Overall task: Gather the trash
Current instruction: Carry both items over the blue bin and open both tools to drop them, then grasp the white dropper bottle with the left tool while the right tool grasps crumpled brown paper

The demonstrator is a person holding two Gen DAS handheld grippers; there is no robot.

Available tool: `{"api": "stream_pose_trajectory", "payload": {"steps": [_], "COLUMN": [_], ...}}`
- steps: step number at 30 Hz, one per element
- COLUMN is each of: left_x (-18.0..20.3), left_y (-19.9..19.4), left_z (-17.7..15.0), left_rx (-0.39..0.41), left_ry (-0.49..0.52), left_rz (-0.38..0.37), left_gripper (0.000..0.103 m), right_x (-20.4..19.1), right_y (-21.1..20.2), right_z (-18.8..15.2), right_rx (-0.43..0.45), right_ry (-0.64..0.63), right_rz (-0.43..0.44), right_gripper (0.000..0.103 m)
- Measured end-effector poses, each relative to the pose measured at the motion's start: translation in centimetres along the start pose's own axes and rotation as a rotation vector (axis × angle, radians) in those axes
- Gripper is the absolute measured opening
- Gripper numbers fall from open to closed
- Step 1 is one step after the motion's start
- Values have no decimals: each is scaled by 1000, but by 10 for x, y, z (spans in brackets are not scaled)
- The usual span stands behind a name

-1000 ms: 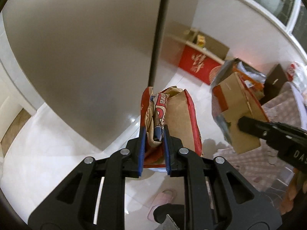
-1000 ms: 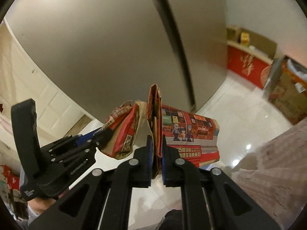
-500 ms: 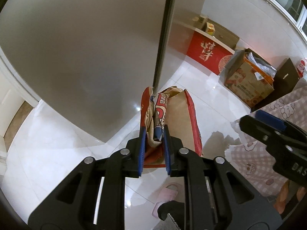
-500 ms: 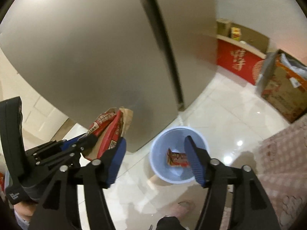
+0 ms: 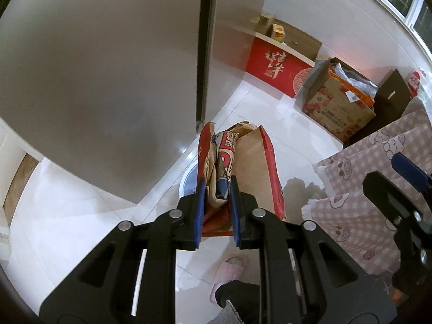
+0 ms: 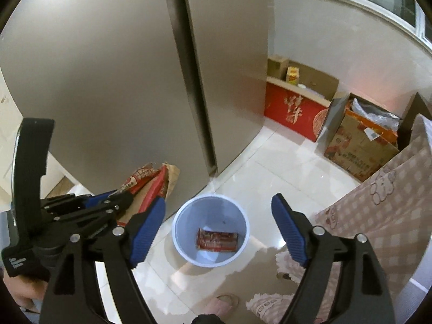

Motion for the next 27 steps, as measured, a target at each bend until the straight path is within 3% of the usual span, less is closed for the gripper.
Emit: {"api": "stream_pose_trajectory", "payload": {"steps": [6,8,9,18,27], "left_x": [8,12,11,10,29], "left_y": [-4,-5,-7,-33,-97], "left_z": [13,17,18,18,19], "left_rx": [28,42,56,91,178], "left_ry": [13,18,21,-5,-3], "left_rz": [-8,17,49,48,-3], "left_gripper": [22,53,77,77,77], "right_x": [12,16,17,13,23], "right_y": [-6,-8,-9,-30,-95], "right_z": [8,8,8,13,24], "right_rx": [40,45,44,67,150], "right_ry": [5,15,18,27,45], "right_rz": [-24,-26,-26,-30,-42], "right_gripper": [81,81,81,81,81]}}
Point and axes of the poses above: each gripper's, at about its wrist camera, not at the fingertips, and y roughly the way its jaws point, x to its right, z to its top, the point moved 5 cm from there along y, roughly the way its jaws point, and after that the axes turned 11 degrees about x, right-handed, at the moved point
